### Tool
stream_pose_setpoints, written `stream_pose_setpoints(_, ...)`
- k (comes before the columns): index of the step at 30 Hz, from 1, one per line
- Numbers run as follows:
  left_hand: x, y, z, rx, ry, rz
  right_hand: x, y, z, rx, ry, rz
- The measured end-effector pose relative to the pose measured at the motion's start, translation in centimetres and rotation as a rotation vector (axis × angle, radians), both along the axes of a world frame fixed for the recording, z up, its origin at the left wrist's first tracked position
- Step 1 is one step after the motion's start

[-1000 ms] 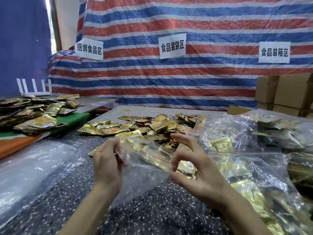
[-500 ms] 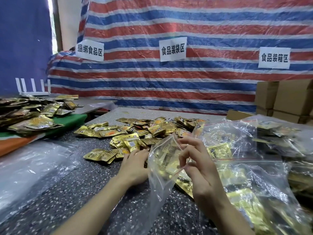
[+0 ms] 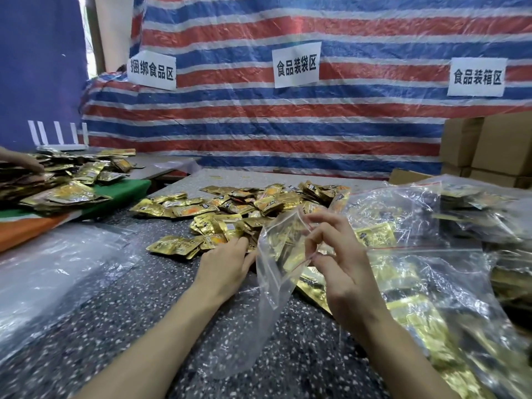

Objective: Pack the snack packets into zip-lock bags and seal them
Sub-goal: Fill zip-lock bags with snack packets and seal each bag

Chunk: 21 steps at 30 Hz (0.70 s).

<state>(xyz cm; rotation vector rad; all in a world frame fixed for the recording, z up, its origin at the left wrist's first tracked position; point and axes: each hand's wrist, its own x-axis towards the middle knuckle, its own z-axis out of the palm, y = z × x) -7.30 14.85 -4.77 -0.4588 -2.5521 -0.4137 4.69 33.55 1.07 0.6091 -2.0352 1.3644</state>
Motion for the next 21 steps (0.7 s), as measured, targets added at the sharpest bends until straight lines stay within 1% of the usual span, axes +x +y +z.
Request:
stream_pose_setpoints(2,0.2,-0.2,0.6,0.076,-0.001,-0.008,0.1,-0.1,0.1,-0.01,-0.004,0.006)
stream_pose_setpoints(4,0.2,-0.7,1.2,0.244,0.008,0.005,0.1,0.0,0.1,-0.025,-0.009,0.011)
stream_pose_setpoints(5,0.3,-0.9,1.5,0.386,-0.018,0.016,0.1,0.0,0.1,-0.032,-0.012,0.013)
stream_pose_setpoints(7,0.7,-1.3,2.0,0.753,-0.139,0.049,0.2,0.0,0.2,-0.033,-0.013,0.014)
stream_pose_setpoints(9,0.9,-1.7,2.7,1.109,-0.334,0.109,0.2,0.0,0.2,-0.014,-0.015,0.004)
stream_pose_setpoints(10,1.1,-1.9,3.3,1.317,-0.455,0.081,0.1,-0.1,0.2,-0.004,-0.019,-0.001)
stream_pose_setpoints(11,1.3,-2.1,4.0,1.508,-0.553,0.006,0.1,-0.2,0.2,0.006,-0.021,-0.004)
stream_pose_setpoints(12,1.6,-2.4,4.7,1.619,-0.605,-0.093,0.2,-0.2,0.2,0.014,-0.022,-0.007)
stream_pose_setpoints(13,1.9,-2.7,5.4,1.642,-0.624,-0.192,0.2,-0.2,0.2,0.018,-0.023,-0.011)
stream_pose_setpoints(15,2.7,-3.3,6.8,1.564,-0.598,-0.335,0.2,-0.2,0.2,0.025,-0.024,-0.014)
stream_pose_setpoints(18,3.7,-4.2,8.6,1.432,-0.429,-0.465,0.3,-0.4,0.3,0.044,-0.004,-0.029)
stream_pose_setpoints(21,5.2,-4.4,10.0,1.448,-0.26,-0.577,0.4,-0.5,0.5,0.05,0.013,-0.036)
